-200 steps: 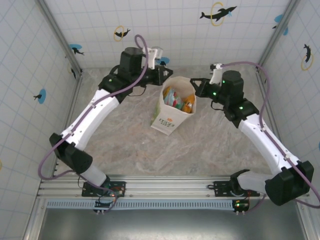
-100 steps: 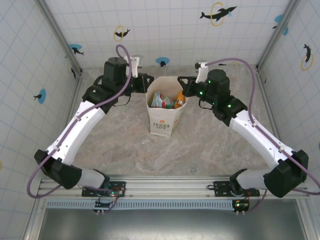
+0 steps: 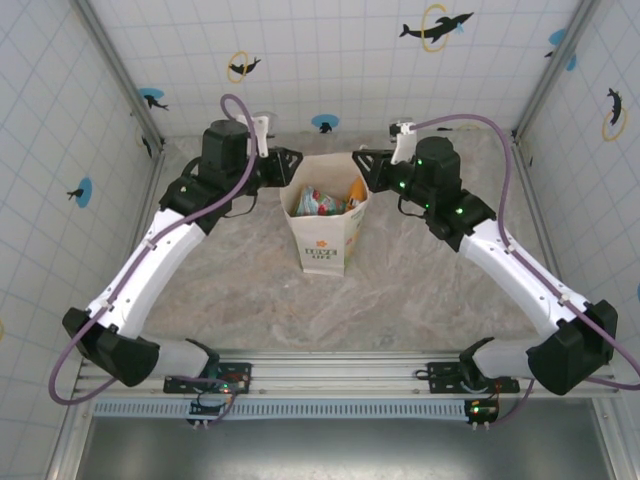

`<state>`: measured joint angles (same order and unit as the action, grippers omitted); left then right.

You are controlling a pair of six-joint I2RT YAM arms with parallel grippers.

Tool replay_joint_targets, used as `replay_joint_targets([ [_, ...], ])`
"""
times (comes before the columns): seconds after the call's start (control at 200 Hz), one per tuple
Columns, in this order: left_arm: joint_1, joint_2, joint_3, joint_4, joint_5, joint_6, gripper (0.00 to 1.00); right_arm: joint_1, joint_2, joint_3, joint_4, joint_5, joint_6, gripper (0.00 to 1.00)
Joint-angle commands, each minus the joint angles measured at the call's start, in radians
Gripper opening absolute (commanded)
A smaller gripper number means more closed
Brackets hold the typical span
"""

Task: Place the snacks into the paper bag

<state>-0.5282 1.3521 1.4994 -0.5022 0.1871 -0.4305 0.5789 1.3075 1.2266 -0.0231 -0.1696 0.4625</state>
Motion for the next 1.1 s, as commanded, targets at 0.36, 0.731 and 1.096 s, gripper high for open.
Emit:
replay_joint_targets([
  [0.36,0.049,-0.103,-0.072,-0.062,-0.054,-0.025,0.74,-0.011,-0.090,0.047,-0.113,0.077,-0.061,0.52],
  [0.731,0.093,-0.213,-0.166,-0.089,-0.134,-0.007,0.85,-0.056,-0.223,-0.024,-0.192,0.124,-0.082,0.62],
  [1.096,0.280,-0.383,-0.393,0.049,-0.292,0.008,0.98,-0.288,-0.402,-0.307,-0.257,0.157,-0.143,0.67],
])
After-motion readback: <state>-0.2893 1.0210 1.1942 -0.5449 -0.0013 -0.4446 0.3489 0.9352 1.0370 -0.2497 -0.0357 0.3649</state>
